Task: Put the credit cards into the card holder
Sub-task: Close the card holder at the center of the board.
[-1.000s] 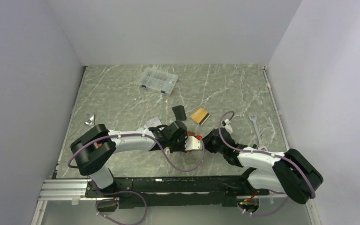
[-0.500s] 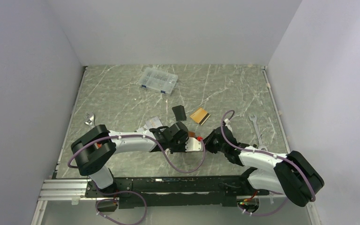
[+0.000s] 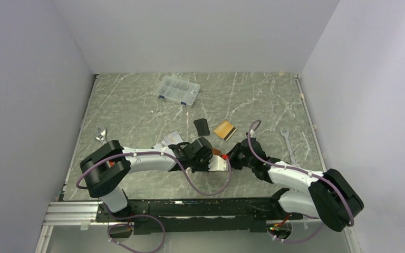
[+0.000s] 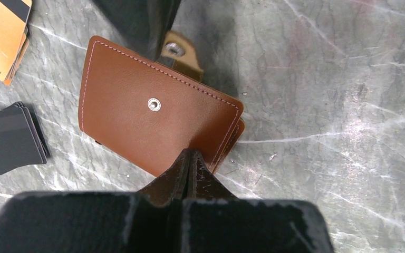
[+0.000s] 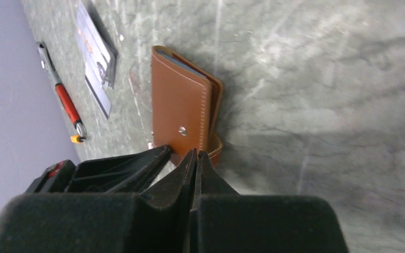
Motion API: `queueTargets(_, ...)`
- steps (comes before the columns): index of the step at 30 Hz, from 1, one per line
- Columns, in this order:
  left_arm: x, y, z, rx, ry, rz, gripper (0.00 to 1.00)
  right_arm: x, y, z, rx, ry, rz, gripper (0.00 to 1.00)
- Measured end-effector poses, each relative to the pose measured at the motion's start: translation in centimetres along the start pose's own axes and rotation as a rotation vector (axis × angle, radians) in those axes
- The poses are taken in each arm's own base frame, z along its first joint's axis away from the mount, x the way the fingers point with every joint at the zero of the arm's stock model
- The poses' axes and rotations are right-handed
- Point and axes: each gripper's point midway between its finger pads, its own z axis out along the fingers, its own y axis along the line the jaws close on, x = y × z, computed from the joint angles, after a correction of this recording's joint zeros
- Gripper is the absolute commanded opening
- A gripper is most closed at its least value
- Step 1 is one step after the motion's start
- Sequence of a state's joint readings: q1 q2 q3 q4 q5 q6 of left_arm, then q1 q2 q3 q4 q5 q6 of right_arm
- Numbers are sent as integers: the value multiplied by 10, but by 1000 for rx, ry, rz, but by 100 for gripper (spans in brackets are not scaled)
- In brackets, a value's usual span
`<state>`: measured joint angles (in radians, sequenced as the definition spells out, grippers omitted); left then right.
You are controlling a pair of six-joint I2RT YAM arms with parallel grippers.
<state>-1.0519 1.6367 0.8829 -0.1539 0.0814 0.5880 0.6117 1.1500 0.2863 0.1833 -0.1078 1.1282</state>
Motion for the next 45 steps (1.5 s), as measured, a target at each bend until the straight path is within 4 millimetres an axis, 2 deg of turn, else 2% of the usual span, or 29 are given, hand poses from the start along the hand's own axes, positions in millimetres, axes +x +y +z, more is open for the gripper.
queueTargets(7, 0, 0, 0, 1, -1, 20, 0, -8, 27, 11, -25, 28, -47, 0)
queueTargets(16, -1, -4, 0, 24, -14, 39, 0, -8, 30, 33, 20, 83, -81, 0)
queueTargets(25, -2, -15, -4, 77, -33, 43, 0, -1, 44, 53, 67, 147, -186, 0)
queueTargets(28, 2, -16, -12, 103, -31, 25, 1, 4, 47, 56, 90, 167, -237, 0)
queueTargets(30, 8, -11, -21, 112, -32, -6, 14, 6, 47, 57, 109, 177, -272, 0)
queueTargets(31, 12, -5, -27, 106, -33, -25, 17, 7, 46, 57, 118, 182, -289, 0)
queueTargets(34, 21, 14, -43, 74, -40, -65, 18, 10, 44, 56, 140, 191, -331, 0)
queueTargets(38, 32, 33, -60, 12, -55, -58, 13, 14, 42, 53, 160, 207, -375, 0)
queueTargets(45, 52, 9, -50, 57, -25, 50, 8, 20, 42, 53, 178, 239, -411, 0)
